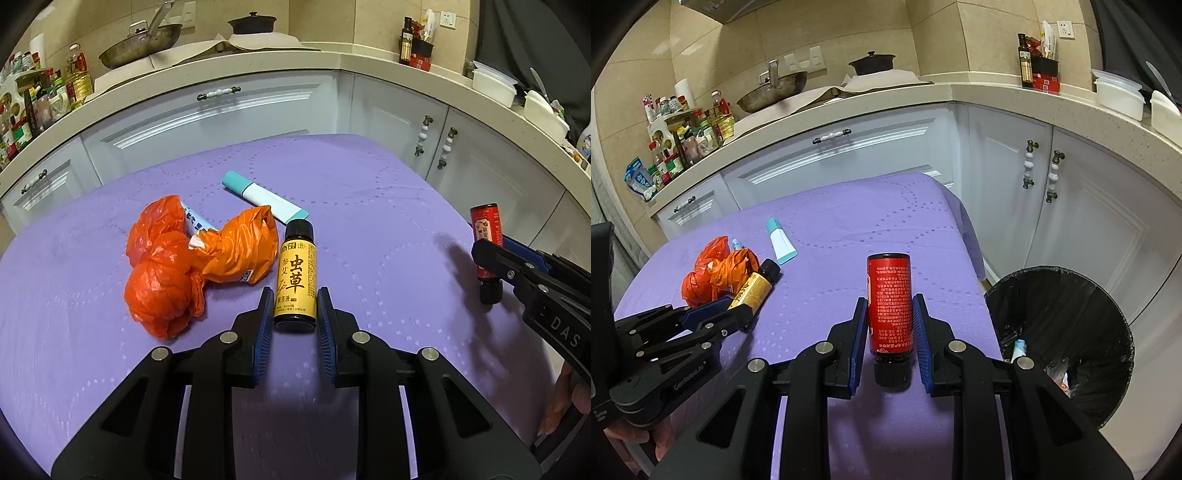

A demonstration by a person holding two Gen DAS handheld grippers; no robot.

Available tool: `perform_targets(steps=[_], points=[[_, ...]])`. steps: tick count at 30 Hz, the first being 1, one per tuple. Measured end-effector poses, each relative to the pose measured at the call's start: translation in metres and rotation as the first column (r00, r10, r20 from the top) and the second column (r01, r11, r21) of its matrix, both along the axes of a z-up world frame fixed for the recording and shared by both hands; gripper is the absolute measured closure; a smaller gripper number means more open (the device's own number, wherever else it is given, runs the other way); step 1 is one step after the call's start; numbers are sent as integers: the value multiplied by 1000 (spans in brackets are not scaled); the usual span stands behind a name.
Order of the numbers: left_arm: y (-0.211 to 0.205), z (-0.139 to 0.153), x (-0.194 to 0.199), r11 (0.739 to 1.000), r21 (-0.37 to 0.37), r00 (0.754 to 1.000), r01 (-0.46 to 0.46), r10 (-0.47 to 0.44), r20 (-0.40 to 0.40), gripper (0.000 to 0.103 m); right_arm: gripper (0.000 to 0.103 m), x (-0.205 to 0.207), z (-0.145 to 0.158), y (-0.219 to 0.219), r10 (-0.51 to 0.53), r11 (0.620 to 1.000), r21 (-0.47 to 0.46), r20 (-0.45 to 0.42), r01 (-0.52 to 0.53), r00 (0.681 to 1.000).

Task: Collect trash
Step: 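Grasp the yellow bottle with the left tool while the right holds the red bottle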

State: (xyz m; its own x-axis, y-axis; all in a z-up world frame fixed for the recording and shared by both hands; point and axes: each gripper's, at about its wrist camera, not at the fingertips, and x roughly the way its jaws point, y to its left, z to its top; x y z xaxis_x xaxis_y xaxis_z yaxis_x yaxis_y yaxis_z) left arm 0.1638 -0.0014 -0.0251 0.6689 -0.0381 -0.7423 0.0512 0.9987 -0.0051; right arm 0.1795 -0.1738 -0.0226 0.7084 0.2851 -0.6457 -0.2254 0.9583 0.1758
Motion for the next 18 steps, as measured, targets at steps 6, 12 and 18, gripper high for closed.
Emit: perform_targets(steps=[6, 12, 18], points=[[4, 6, -10, 1000, 2, 1000, -7, 7, 25, 80, 78, -1, 1, -3, -4, 1000, 0, 3, 4, 1000], [4, 16, -22, 1000, 18, 998, -14, 13, 65, 80, 78, -9, 1, -5, -14, 1000, -3, 12, 14, 1000], [4, 17, -32, 1000, 11, 997, -20, 19, 76, 80, 78, -16, 2, -7, -20, 1000, -4, 13, 20, 1000]])
